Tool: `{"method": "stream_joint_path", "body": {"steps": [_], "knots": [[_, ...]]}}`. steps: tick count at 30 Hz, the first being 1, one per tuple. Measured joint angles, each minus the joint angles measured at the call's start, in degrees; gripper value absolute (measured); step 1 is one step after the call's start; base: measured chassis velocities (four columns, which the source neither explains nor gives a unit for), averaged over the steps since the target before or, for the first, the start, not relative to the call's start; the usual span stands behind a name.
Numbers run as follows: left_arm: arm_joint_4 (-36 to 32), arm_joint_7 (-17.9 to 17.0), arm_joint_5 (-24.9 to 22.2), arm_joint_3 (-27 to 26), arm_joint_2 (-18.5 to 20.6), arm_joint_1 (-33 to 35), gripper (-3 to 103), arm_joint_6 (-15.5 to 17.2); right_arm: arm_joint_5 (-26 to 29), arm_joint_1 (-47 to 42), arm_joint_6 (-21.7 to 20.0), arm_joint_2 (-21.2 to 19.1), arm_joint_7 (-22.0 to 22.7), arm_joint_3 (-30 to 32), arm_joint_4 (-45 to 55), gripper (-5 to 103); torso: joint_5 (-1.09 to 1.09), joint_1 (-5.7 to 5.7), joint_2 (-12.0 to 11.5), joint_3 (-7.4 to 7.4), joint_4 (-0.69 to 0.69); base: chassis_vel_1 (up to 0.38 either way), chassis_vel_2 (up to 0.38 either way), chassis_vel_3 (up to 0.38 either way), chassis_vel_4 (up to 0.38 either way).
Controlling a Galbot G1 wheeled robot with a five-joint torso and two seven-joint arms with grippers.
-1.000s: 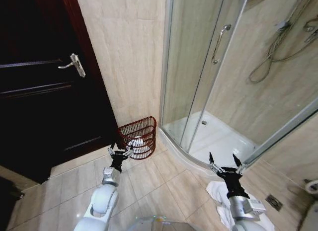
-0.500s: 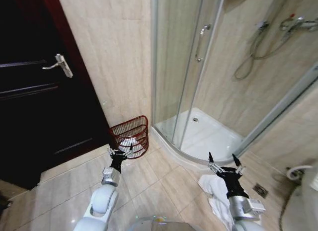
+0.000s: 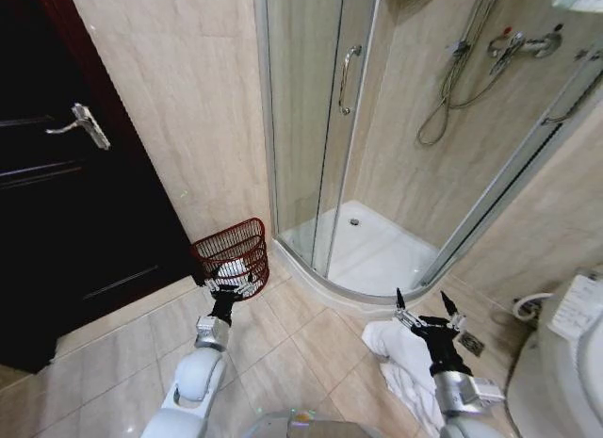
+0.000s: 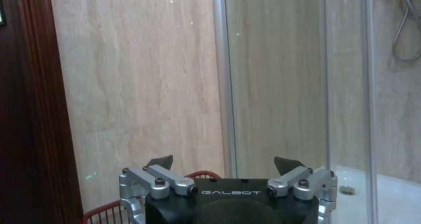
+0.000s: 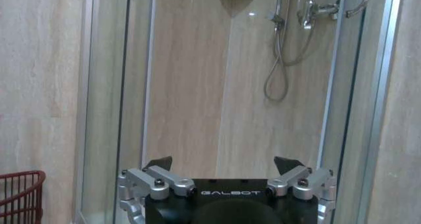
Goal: Discard the used towel into the hamper.
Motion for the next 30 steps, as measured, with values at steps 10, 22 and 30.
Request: {"method": "stream_joint_path", "body": {"steps": [10, 22, 30], "knots": [[0.11, 0.4, -0.25, -0.34, 0.35, 0.11, 100, -1.15, -0.22, -0.05, 0.01, 0.0, 0.11, 0.13, 0.35, 100, 0.01, 0.0, 0.0, 0.0, -0.01, -0.093, -0.105, 0.085, 0.109], [0.13, 0.45, -0.39, -0.59, 0.48, 1.07, 100, -1.81, -0.31, -0.19, 0.37, 0.0, 0.12, 0.14, 0.38, 100, -0.01, 0.0, 0.0, 0.0, 0.0, -0.149, -0.143, 0.156, 0.145], [0.06, 0.49, -0.56, -1.03, 0.59, 1.79, 100, -2.29, -0.57, -0.24, 0.61, 0.0, 0.11, -0.03, 0.26, 100, 0.01, 0.0, 0.0, 0.0, 0.0, -0.113, -0.13, 0.113, 0.127]]}}
